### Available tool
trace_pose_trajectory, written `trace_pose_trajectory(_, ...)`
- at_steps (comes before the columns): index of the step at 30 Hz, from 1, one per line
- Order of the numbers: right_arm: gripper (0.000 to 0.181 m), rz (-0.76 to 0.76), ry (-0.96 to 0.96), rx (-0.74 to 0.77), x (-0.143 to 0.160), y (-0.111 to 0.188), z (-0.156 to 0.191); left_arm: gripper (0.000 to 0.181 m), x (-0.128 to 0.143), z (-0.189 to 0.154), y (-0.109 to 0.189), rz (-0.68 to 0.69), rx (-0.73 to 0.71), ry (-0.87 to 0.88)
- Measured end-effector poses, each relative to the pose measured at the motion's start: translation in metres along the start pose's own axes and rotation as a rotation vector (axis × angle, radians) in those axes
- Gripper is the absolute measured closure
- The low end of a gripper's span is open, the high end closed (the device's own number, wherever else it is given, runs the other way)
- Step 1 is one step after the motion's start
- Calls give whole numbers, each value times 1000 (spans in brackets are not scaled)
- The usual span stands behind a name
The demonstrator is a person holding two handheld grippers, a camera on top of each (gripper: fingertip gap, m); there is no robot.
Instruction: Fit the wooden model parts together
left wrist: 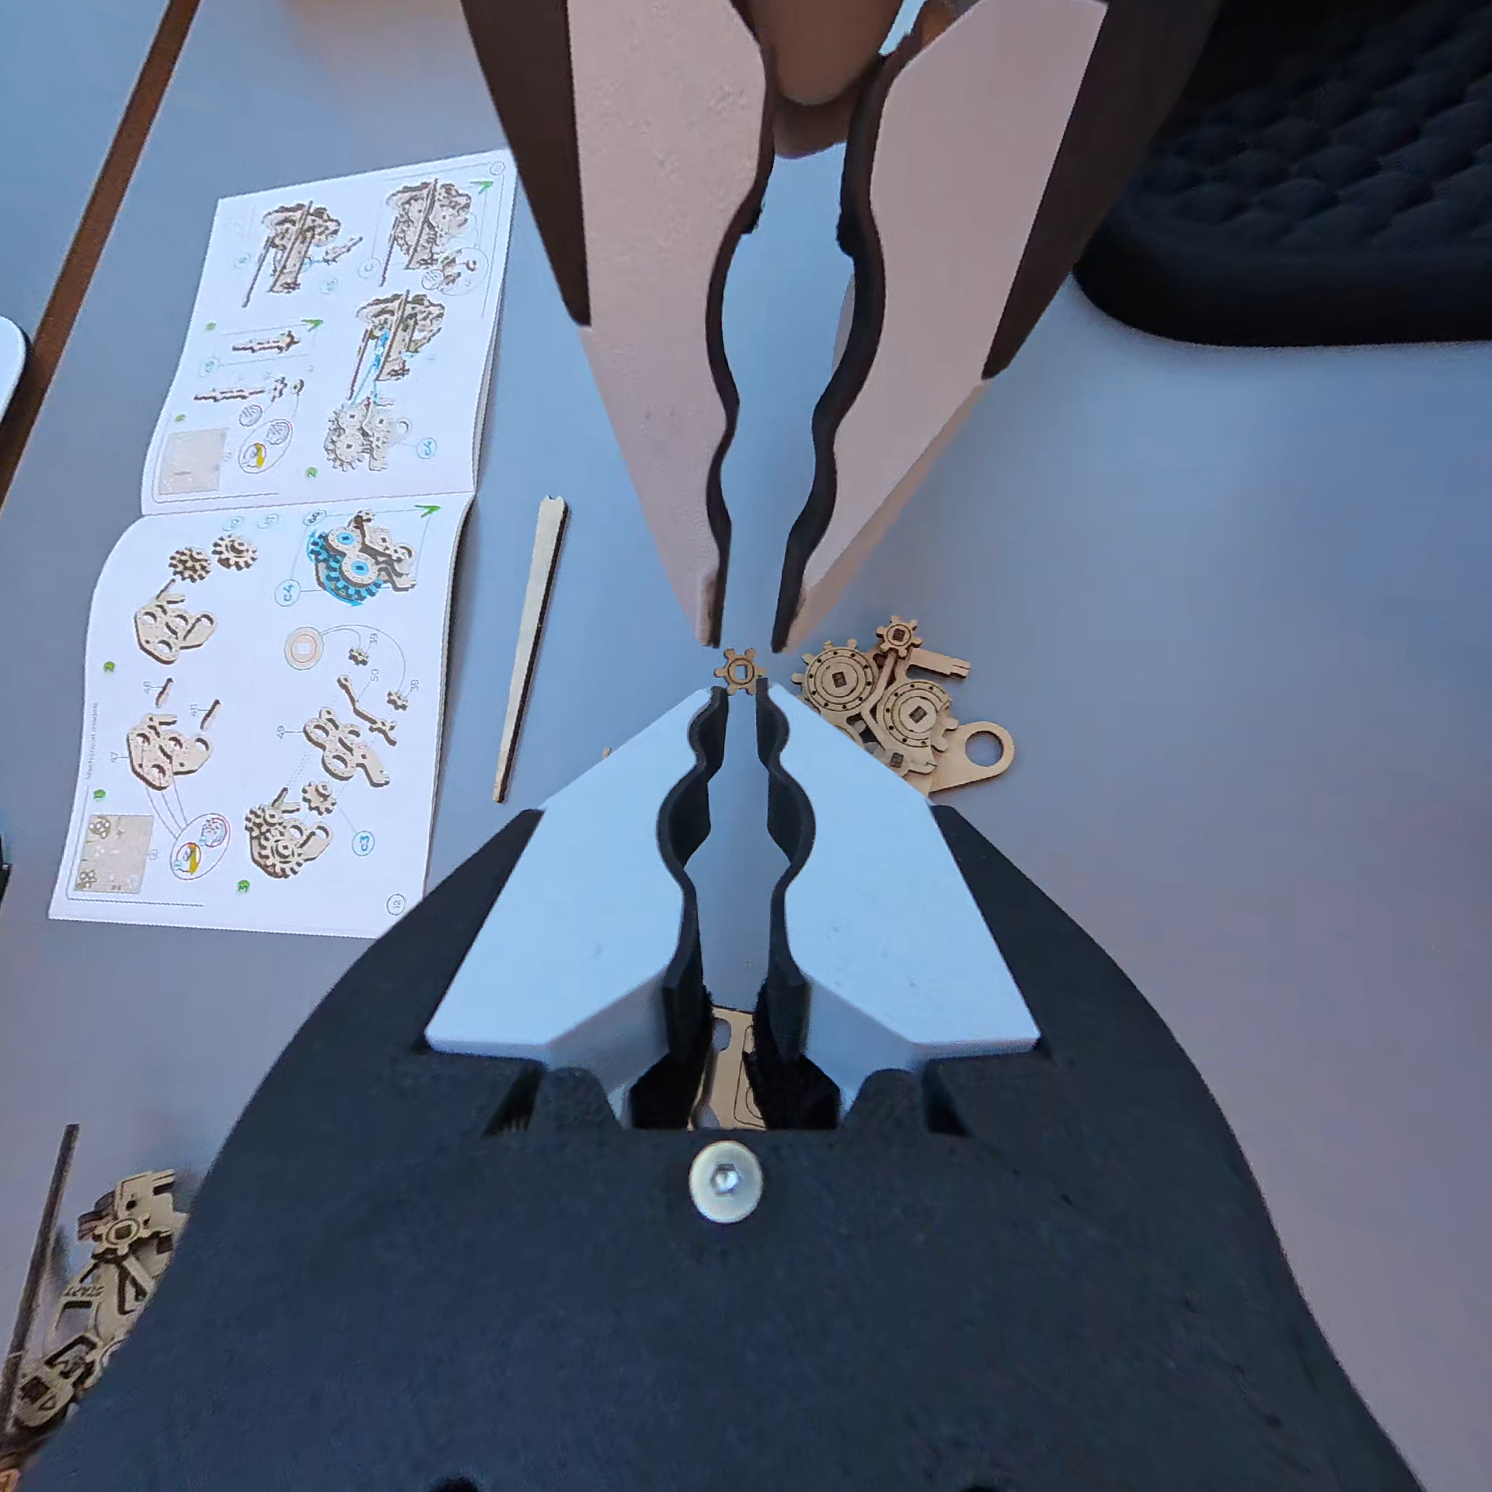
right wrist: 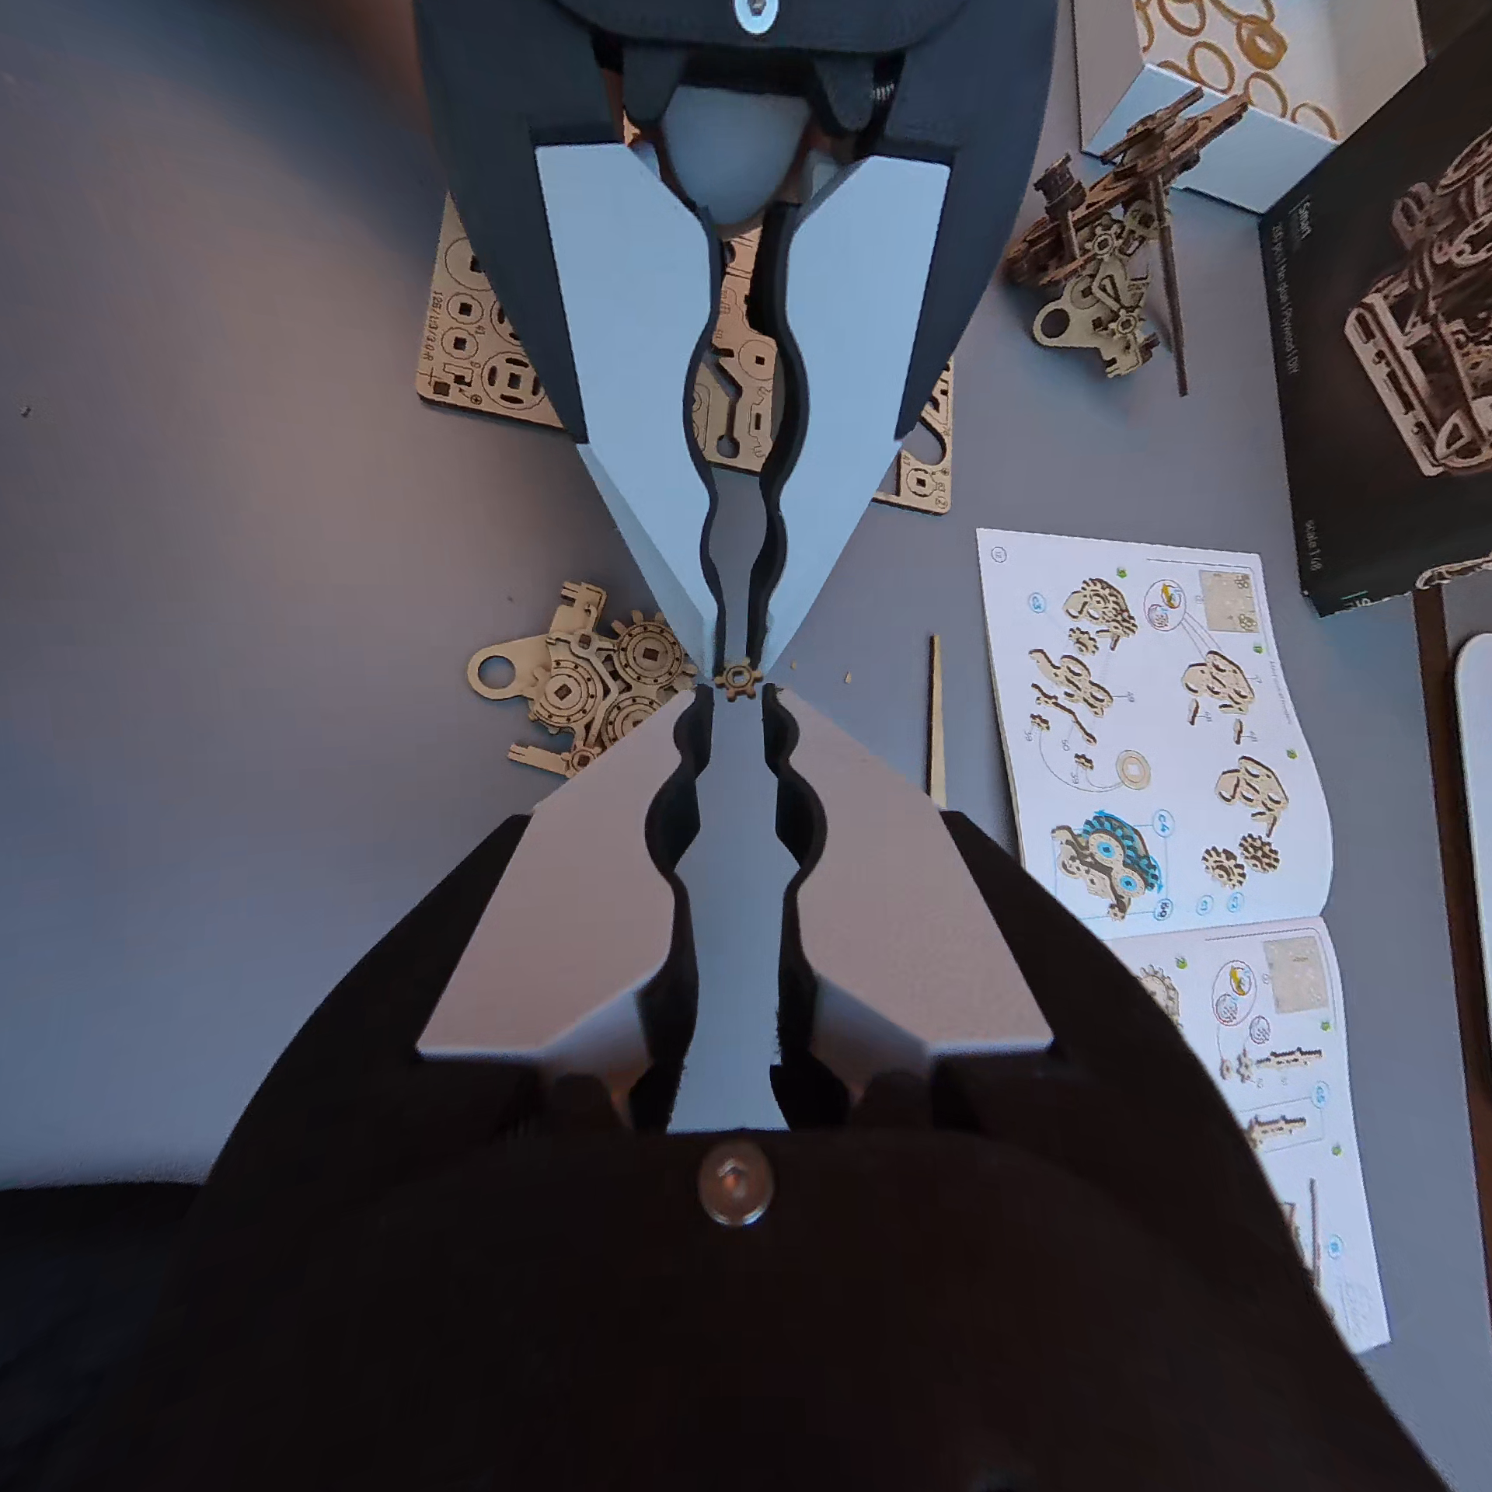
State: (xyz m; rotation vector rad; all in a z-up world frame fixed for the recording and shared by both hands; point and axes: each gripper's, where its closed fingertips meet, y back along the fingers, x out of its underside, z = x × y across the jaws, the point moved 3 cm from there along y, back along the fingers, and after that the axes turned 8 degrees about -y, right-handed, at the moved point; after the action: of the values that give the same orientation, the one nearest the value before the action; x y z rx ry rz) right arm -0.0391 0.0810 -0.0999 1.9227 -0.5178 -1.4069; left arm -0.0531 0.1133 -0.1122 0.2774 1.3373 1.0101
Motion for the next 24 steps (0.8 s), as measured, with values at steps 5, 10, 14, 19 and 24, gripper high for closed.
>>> trace_pose_trajectory(5,173,20,22,12,2,-5,2,176,0,-2,1,6,12,-4)
trace_pose_trajectory(10,175,8,26,3,2,-5,4,176,0,-4,1,7,28,-7)
trace_pose_trajectory(14,173,8,34,12,2,-7,4,176,1,-5,0,12,37,-6)
trace_pose_trajectory(19,176,14,69,13,2,-7,7,176,2,-7,0,10,53,2)
trace_pose_trajectory(24,176,-17,42,7,-1,-4,7,170,1,-7,3,-35,106,40)
